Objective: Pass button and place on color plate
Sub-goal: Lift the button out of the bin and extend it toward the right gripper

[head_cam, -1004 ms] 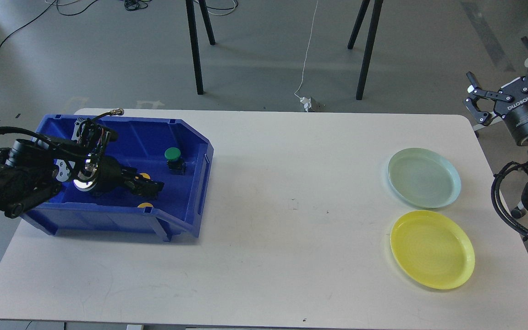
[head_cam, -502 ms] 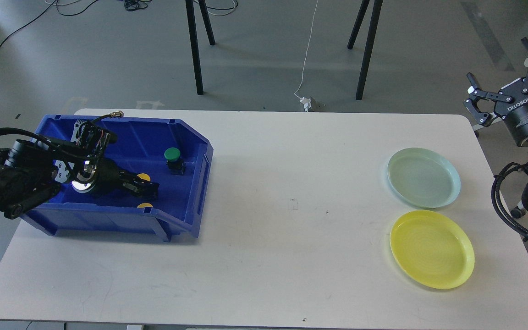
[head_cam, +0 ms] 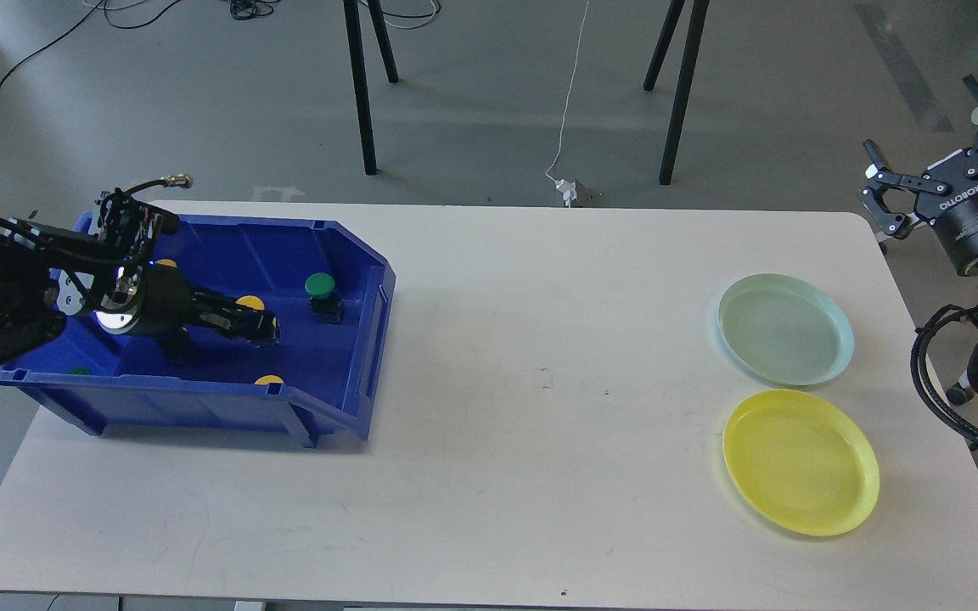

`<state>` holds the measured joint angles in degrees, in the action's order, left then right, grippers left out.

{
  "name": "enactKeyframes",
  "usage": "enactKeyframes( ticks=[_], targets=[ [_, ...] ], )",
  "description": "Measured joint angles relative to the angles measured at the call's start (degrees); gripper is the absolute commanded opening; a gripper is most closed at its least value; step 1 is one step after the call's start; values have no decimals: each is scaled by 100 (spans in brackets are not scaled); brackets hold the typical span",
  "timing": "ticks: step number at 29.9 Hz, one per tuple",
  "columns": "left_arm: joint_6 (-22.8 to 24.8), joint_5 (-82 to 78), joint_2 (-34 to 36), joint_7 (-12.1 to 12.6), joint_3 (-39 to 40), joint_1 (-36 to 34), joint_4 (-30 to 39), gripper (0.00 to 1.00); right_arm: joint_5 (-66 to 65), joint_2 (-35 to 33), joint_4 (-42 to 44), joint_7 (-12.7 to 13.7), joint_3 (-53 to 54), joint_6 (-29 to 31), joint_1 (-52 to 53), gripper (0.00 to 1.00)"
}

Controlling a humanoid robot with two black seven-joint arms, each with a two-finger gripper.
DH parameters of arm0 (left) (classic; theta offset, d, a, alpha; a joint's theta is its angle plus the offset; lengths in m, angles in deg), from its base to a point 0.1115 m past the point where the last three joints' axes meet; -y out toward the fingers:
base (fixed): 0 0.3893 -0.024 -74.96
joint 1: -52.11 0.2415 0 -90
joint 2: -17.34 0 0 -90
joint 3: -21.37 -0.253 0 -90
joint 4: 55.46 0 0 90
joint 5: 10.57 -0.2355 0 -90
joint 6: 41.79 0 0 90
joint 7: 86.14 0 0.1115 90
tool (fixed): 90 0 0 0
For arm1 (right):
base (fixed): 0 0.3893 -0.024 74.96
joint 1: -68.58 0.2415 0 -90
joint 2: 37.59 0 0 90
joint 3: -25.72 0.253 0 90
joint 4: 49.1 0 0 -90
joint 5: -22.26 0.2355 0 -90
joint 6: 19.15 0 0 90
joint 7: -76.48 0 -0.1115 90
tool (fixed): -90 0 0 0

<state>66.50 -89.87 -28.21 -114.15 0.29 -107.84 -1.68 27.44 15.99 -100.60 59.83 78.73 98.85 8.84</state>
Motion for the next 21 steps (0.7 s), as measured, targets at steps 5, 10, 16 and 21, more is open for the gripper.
enactKeyframes(
  ticks=[5, 10, 16, 21],
  targets=[
    [458, 625, 1015, 3, 1096, -141, 1394, 0, 10, 72, 220, 10, -9, -8, 7, 99],
    [518, 2345, 1187, 2, 1792, -53, 2364, 0, -139, -70, -418, -46, -48, -35, -230, 99],
    [181, 4020, 225, 1, 2307, 57, 2913, 0, -875, -924, -2224, -126, -8, -324, -1249, 99],
    [-168, 4192, -1092, 1, 2350, 444, 2174, 0, -1046, -1254, -3544, -153, 33, -357, -1910, 99]
  ],
)
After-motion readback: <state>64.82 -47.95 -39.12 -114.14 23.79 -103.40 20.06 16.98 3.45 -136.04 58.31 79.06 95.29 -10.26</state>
